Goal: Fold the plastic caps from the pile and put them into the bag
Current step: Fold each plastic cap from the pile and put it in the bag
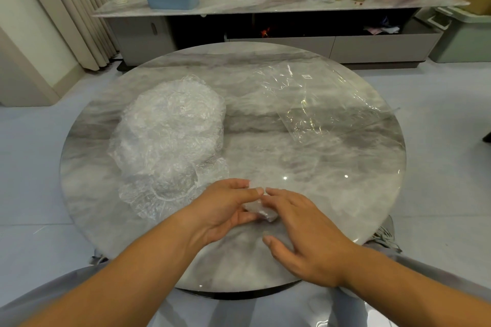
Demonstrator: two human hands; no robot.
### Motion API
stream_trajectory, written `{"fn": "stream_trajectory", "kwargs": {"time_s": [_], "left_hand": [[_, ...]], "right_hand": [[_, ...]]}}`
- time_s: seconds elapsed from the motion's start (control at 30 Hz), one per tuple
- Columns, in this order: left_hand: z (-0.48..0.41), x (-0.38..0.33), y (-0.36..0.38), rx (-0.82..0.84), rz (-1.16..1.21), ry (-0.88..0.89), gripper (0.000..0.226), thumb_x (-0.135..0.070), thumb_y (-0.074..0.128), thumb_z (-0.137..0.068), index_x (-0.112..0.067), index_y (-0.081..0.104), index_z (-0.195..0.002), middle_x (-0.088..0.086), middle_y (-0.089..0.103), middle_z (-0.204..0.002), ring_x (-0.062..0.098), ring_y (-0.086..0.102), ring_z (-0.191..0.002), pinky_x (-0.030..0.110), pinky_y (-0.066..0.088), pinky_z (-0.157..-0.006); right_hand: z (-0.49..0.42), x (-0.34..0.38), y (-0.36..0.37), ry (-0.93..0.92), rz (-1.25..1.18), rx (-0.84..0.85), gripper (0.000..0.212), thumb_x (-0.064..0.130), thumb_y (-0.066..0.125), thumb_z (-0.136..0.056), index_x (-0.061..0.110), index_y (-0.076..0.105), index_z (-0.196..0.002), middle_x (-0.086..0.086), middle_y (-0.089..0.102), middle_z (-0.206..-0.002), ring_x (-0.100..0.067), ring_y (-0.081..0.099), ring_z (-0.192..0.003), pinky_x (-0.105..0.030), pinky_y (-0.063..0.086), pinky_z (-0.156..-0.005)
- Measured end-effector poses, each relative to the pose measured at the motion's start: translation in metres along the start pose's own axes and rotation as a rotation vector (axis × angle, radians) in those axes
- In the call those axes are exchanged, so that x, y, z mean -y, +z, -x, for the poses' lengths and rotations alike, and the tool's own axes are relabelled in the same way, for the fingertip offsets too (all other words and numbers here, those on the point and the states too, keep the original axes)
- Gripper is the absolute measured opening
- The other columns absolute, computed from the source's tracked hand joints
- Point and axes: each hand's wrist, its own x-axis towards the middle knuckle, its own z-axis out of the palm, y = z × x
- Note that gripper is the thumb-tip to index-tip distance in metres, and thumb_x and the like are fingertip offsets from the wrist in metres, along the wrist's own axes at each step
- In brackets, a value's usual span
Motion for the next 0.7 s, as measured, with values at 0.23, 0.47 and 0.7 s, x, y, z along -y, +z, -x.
{"fn": "stream_trajectory", "kwargs": {"time_s": [0.23, 0.47, 0.7], "left_hand": [[-0.004, 0.002, 0.005, -0.111, -0.018, 0.162, 0.024, 0.008, 0.061, -0.092, 0.001, 0.065, -0.115, 0.017, 0.075, -0.103, 0.025, 0.075, -0.084, 0.031, 0.061, -0.066], [-0.004, -0.006, 0.026, -0.106, -0.019, 0.285, 0.027, 0.009, 0.061, -0.092, -0.008, 0.063, -0.113, 0.013, 0.073, -0.103, 0.024, 0.074, -0.086, 0.038, 0.064, -0.073], [-0.012, -0.017, 0.056, -0.073, -0.023, 0.303, 0.029, 0.007, 0.062, -0.092, -0.008, 0.061, -0.117, 0.014, 0.073, -0.105, 0.024, 0.074, -0.090, 0.035, 0.063, -0.073]], "right_hand": [[-0.005, 0.004, -0.010, 0.171, -0.334, -0.173, 0.032, 0.052, 0.056, -0.092, 0.042, 0.068, -0.120, 0.019, 0.019, -0.165, 0.003, 0.009, -0.152, -0.016, 0.014, -0.117], [-0.024, -0.001, -0.043, 0.594, -1.043, -0.232, 0.026, 0.025, 0.057, -0.100, 0.023, 0.081, -0.091, 0.007, 0.075, -0.107, -0.010, 0.066, -0.102, -0.037, 0.053, -0.097], [-0.025, -0.020, -0.069, 0.633, -0.938, -0.285, 0.026, 0.025, 0.058, -0.101, 0.013, 0.079, -0.092, -0.003, 0.078, -0.092, -0.013, 0.071, -0.083, -0.041, 0.057, -0.093]]}}
